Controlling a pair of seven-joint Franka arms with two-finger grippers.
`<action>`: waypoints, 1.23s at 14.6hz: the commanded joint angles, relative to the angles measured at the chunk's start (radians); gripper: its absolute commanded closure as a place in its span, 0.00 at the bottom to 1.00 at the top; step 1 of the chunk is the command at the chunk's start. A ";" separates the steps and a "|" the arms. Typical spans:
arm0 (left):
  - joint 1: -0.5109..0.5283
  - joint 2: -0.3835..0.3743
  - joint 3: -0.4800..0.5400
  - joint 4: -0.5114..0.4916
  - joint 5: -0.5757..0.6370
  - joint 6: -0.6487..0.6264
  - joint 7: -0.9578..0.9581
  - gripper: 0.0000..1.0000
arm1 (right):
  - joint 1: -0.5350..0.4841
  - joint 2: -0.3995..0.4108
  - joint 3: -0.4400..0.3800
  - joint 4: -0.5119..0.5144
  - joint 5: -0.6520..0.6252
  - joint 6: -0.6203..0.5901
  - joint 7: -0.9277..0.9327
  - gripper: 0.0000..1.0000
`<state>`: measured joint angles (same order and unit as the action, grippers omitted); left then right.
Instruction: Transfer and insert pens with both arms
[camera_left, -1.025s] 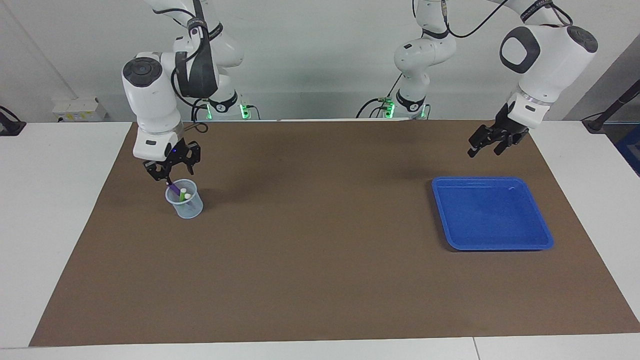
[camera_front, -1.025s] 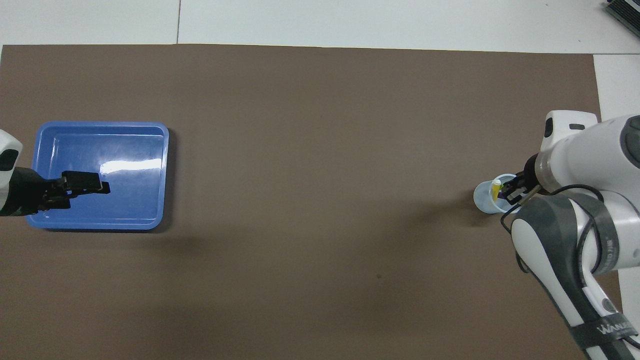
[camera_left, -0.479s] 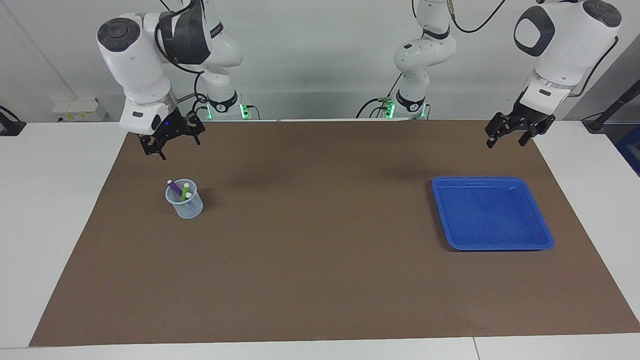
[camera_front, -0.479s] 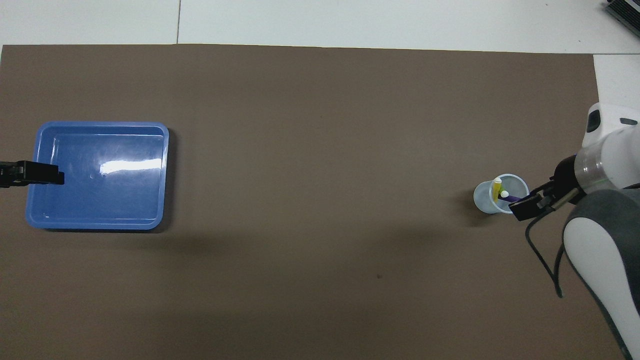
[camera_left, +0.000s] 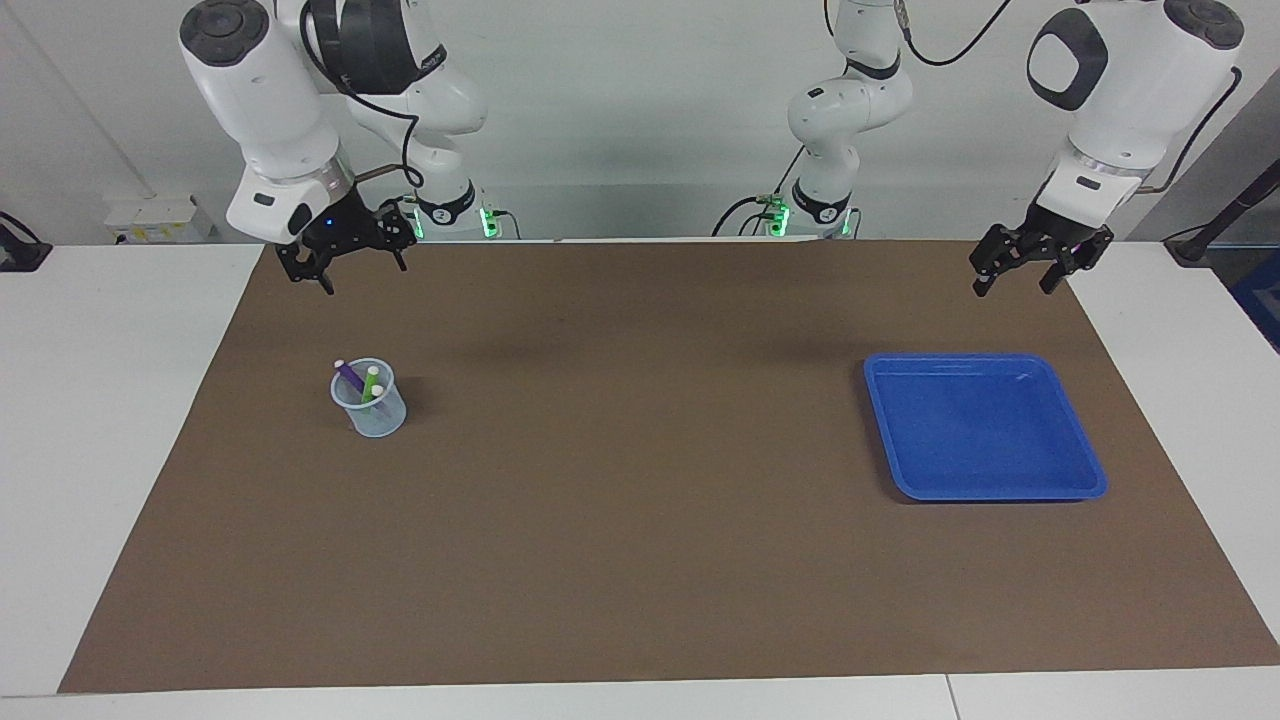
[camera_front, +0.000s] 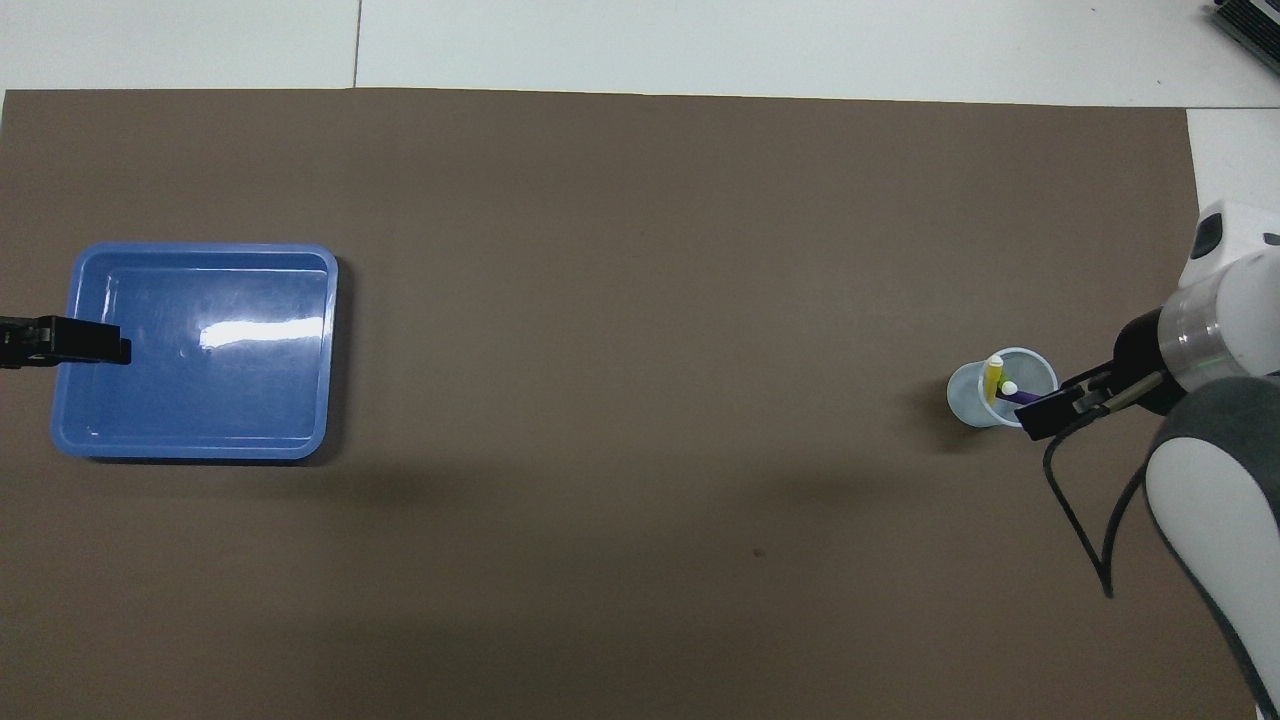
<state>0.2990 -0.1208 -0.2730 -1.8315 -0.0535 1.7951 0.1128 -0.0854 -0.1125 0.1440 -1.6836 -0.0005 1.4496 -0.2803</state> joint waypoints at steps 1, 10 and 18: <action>-0.032 0.049 0.006 0.098 0.031 -0.049 0.001 0.00 | -0.017 -0.001 -0.007 0.038 0.020 -0.032 0.016 0.00; -0.055 0.076 0.008 0.201 0.035 -0.120 -0.056 0.00 | 0.027 0.063 -0.015 0.018 -0.006 0.130 0.113 0.00; -0.201 0.076 0.173 0.199 0.092 -0.112 0.004 0.00 | 0.041 0.048 -0.015 0.002 -0.004 0.112 0.127 0.00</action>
<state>0.1321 -0.0619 -0.1407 -1.6631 0.0195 1.7074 0.0946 -0.0462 -0.0429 0.1311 -1.6626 -0.0017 1.5617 -0.1773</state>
